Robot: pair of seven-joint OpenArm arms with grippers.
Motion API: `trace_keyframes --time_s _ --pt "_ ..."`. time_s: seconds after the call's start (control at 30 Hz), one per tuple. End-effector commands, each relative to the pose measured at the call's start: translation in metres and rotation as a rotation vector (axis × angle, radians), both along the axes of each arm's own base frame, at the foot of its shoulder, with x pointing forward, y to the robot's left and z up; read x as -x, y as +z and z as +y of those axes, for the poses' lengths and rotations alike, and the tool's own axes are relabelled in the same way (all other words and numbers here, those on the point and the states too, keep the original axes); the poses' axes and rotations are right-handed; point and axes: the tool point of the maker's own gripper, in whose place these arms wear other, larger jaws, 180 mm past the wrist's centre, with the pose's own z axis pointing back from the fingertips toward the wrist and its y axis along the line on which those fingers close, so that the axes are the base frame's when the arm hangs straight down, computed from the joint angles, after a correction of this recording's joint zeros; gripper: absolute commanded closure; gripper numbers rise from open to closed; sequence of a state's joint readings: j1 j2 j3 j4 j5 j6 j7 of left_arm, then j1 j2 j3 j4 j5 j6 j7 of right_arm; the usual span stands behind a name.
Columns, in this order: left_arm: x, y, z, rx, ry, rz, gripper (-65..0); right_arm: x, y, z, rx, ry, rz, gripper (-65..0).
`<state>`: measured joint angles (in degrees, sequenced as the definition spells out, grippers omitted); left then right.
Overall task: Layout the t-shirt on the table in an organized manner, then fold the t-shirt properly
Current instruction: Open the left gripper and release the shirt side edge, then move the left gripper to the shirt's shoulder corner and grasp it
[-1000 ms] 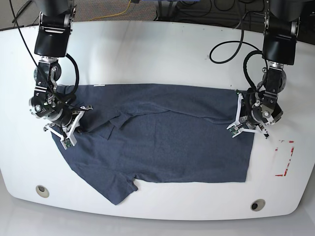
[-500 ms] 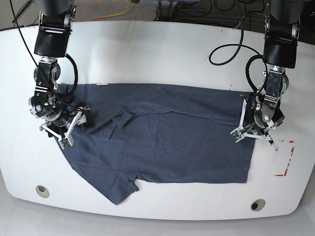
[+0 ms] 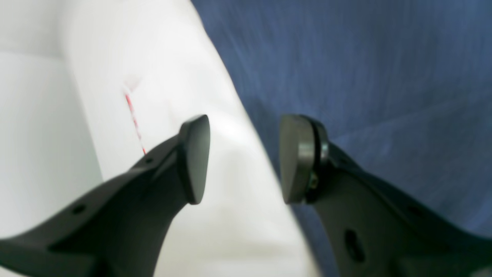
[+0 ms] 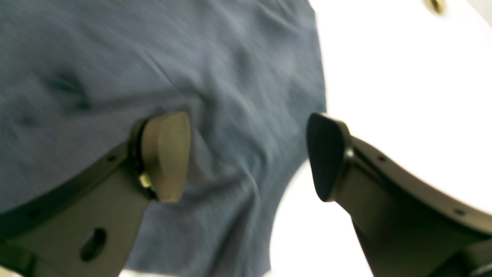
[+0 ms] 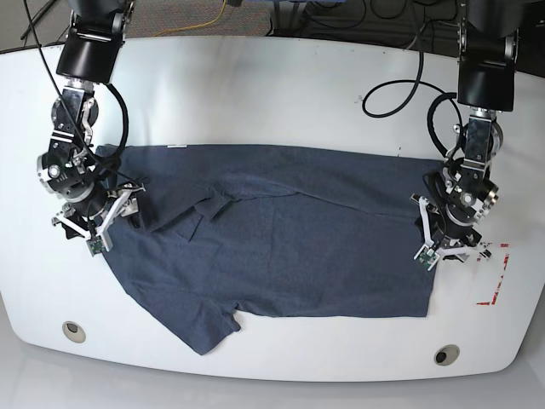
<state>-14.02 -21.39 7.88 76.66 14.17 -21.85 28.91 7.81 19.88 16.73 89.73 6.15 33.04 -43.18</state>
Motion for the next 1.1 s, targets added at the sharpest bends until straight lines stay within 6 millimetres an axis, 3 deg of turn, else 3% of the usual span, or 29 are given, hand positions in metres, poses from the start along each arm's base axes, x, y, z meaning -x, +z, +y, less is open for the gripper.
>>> trace_keyframes --time_s 0.0,0.2,0.4,0.6,0.87,1.07 --pt "-0.001 0.016 -0.005 0.006 -0.024 -0.063 -27.4 -0.006 0.025 -0.006 0.023 -0.003 -0.073 -45.9" --pt "0.017 0.018 -0.02 0.021 -0.069 -0.089 -27.4 0.011 0.032 -0.026 0.041 -0.056 -0.095 -45.9" --pt "0.032 0.027 -0.013 0.055 -0.024 -0.129 -27.4 0.031 0.033 -0.045 0.058 -0.11 -0.093 -45.9" --pt "0.04 0.055 -0.006 0.136 0.074 -0.232 -27.4 0.049 0.025 -0.064 0.052 -0.166 -0.072 -46.0" --pt "0.047 0.079 -0.001 0.259 0.085 -0.286 -27.4 0.063 0.002 -0.05 0.005 -0.177 -0.026 -46.0" --pt "0.055 0.082 0.011 0.259 0.111 -0.295 -27.4 0.073 -0.016 -0.044 -0.028 -0.186 0.015 -46.0"
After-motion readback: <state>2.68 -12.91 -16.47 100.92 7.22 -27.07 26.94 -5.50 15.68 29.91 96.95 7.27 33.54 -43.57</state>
